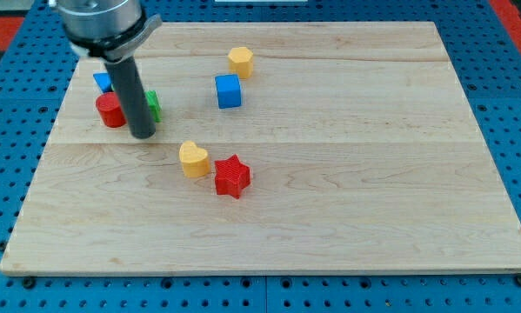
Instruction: Move the blue triangle to the top center
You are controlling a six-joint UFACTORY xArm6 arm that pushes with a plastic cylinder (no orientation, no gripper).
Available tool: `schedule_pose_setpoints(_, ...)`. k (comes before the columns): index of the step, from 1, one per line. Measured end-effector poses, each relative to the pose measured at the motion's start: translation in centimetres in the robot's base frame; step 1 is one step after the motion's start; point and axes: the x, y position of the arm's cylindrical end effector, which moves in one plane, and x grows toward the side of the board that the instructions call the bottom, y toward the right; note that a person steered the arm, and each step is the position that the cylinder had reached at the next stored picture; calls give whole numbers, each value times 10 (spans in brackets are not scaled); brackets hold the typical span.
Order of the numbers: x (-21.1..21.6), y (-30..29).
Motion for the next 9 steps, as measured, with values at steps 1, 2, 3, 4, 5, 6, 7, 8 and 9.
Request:
schedule_pose_setpoints(1, 60, -8)
schedule_pose_setpoints(2, 70, 33)
schedule_pose_setpoints(3, 51, 63)
schedule_pose_setpoints(4, 35, 98)
schedule_pose_setpoints(5, 24, 112)
schedule_pose_setpoints(6, -6, 103)
schedule_pose_setpoints(7, -2, 87)
schedule_pose_setpoints(8, 9, 34)
schedule_pose_setpoints(9, 7, -28)
